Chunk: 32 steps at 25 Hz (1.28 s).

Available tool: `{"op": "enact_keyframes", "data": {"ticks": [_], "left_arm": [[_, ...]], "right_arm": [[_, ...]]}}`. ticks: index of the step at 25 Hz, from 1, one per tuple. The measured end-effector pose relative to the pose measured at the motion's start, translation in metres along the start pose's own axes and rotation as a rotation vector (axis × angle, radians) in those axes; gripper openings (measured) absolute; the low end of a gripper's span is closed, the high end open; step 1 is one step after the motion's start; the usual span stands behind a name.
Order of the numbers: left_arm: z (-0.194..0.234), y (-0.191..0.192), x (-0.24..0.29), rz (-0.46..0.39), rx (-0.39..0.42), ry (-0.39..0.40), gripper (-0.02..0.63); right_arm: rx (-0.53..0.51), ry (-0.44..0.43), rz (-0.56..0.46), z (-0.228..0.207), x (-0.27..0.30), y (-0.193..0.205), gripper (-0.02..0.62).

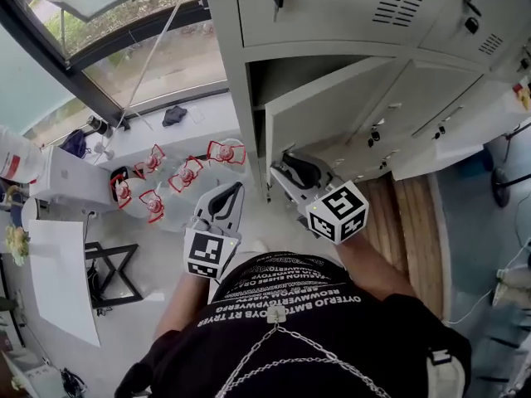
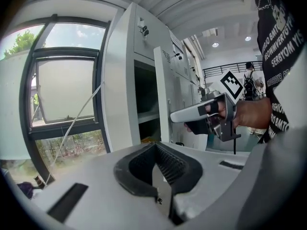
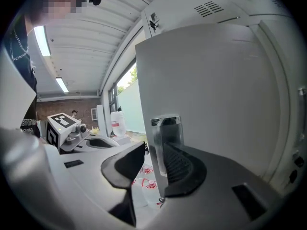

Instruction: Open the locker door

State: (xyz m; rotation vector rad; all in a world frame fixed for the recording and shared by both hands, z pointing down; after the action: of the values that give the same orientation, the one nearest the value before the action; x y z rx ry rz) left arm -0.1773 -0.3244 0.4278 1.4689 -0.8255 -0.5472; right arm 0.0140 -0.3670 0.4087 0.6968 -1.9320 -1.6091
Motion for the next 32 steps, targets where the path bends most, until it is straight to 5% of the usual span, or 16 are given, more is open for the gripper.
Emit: {"op": "enact_keyframes", "data": {"ticks": [15, 22, 32], "left_arm": [[-0.107, -0.023, 0.017, -0.044, 0.032, 0.146, 0.0], [-0.151, -0.021, 0.011, -0.017, 0.021, 0.146, -0.001], [-0.209, -0.02, -0.015, 0.001, 0.022, 0.089, 0.0]], "right_arm": [[0.008, -0.006, 0.022, 0.009, -0.116, 0.008, 0.114], [0.045, -0.015, -0.012, 0.005, -0.167, 0.014, 0.028], [0.034, 0.104, -0.024, -0.026, -0.244, 0.015, 0.06]]}}
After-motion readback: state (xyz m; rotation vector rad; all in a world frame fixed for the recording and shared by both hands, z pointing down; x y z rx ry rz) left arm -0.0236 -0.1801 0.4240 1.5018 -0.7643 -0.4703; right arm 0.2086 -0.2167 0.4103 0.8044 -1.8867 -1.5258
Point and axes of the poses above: the fingertips, and each gripper's own axes: x forward along the fingers, z to its left, y out of its underside, the point moved 9 cm from there along -x, backward along the fingers, and after that the axes turned 8 degrees about -z, right-handed, at the moved point
